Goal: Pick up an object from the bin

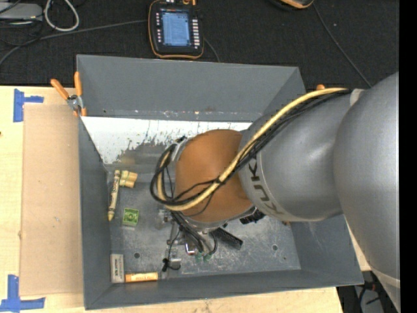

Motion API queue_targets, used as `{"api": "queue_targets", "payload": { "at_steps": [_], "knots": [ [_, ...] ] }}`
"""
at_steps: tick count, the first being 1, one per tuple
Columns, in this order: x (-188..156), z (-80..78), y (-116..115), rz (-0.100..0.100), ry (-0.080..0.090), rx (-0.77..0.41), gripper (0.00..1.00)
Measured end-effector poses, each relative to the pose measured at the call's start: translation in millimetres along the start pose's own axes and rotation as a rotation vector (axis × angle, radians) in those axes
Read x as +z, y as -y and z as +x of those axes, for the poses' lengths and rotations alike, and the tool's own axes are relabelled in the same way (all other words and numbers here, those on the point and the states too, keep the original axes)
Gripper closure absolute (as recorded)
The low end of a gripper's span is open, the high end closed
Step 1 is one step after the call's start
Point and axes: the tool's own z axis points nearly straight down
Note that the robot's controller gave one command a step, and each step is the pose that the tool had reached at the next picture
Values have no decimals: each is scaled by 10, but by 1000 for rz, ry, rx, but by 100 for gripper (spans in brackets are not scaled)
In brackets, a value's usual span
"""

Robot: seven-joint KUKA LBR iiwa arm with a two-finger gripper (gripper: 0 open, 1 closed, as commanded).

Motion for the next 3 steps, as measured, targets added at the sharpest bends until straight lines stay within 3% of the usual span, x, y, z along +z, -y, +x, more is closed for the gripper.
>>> {"api": "queue_targets", "payload": {
  "at_steps": [1, 2, 3],
  "knots": [
    [-41, -23, 13, -1, 7, 6, 0],
    [777, -42, -311, -3, 19, -187, 0],
    [102, 7, -408, -2, 10, -194, 0]
  ]
}}
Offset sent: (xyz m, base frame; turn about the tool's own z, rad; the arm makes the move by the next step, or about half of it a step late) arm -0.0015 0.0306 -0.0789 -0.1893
